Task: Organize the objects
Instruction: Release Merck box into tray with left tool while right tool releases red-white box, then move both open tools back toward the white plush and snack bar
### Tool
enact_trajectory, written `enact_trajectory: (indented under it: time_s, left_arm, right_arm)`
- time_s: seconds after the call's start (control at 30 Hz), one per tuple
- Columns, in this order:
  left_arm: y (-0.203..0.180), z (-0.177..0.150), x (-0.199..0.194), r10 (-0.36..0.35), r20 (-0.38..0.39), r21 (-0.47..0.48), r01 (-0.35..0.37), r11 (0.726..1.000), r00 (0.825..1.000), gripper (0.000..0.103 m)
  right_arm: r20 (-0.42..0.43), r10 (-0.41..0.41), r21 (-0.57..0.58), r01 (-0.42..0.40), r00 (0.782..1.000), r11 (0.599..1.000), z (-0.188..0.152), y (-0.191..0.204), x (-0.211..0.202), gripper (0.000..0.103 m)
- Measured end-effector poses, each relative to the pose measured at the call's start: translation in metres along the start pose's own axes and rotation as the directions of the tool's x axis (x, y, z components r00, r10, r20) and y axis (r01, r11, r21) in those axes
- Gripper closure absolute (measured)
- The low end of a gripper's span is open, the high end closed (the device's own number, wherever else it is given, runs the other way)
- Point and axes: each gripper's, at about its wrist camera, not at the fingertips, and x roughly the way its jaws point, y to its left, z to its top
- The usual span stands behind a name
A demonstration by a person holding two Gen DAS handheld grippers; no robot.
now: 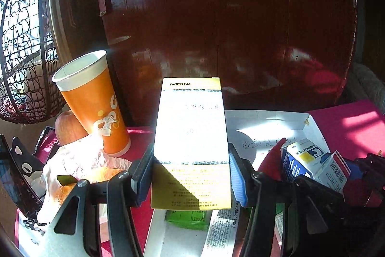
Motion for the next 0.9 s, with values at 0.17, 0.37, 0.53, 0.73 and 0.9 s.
enact_trajectory:
  time_s: [0.17,0.37,0.53,0.73,0.9]
  left_arm:
    - [0.005,0.000,0.002,0.007,-0.002,-0.006,-0.007,1.000,1.000,0.047]
    - [0.007,0.003,0.005,-0.001,-0.006,-0.021,0.001,1.000,1.000,0.047]
    - [0.010,0.004,0.007,-0.017,-0.007,-0.054,0.016,0.998,1.000,0.046]
    - [0.021,0.003,0.006,-0.025,0.003,-0.118,0.025,0.993,1.000,0.015]
    - [0.028,0.002,-0.002,0.000,0.019,-0.141,0.003,0.990,1.000,0.000]
  right_arm:
    - [-0.007,-0.043,0.045,0.043,0.999,0.998,0.009,-0.020,0.007,0.052]
    - [0.052,0.004,0.005,-0.004,0.999,1.000,0.014,-0.006,-0.014,0.052]
    - [0.070,-0.024,-0.036,0.027,0.997,0.999,0.011,0.006,-0.015,0.052]
    - [0.077,0.010,-0.019,-0.009,0.997,1.000,0.008,0.005,-0.017,0.031]
    - [0.100,-0.012,-0.009,0.013,0.995,1.000,0.006,0.001,-0.025,0.014]
